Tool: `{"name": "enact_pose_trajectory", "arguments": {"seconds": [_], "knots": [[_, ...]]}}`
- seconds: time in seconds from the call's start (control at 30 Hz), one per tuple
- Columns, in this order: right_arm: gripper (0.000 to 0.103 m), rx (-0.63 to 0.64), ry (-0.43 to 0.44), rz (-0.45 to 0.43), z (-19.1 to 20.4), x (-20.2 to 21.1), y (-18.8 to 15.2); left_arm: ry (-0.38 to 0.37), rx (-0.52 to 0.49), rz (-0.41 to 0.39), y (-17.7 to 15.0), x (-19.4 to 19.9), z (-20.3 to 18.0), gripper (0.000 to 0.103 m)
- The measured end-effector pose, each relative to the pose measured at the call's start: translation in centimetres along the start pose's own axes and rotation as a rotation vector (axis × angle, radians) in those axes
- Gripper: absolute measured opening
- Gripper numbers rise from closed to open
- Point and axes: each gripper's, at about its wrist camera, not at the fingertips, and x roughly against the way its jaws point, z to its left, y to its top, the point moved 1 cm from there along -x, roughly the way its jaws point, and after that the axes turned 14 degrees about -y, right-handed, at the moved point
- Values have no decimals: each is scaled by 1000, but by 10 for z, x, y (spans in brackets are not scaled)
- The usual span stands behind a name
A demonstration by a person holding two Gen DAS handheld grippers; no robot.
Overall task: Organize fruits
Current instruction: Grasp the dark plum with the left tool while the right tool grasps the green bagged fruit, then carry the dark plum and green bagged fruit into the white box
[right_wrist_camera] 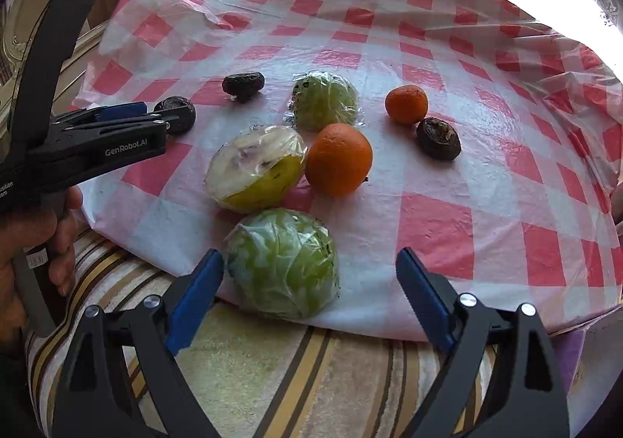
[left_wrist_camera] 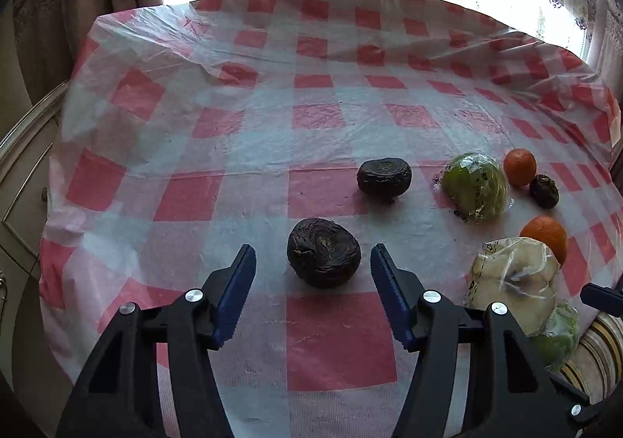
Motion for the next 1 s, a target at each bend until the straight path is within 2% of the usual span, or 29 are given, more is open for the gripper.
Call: {"name": "enact_pose_trajectory", "arguments": {"seconds": [0.07, 0.2, 0.33, 0.6, 1.0], "knots": [[87, 4, 5, 3, 1, -1, 0, 9, -13, 14, 1, -5, -1, 53], [70, 21, 36, 19, 5, -5, -1, 2, -26, 42, -1, -14, -2, 44], [60, 35, 53, 11, 9, -3, -2, -1, -35, 36, -2, -13, -3, 40], [59, 16, 77, -3, 6, 0, -5, -13, -24, -24, -4, 1, -3, 39], [59, -45, 84, -33, -6, 8, -11, -20, -31, -61, -4, 9, -6, 39]]}}
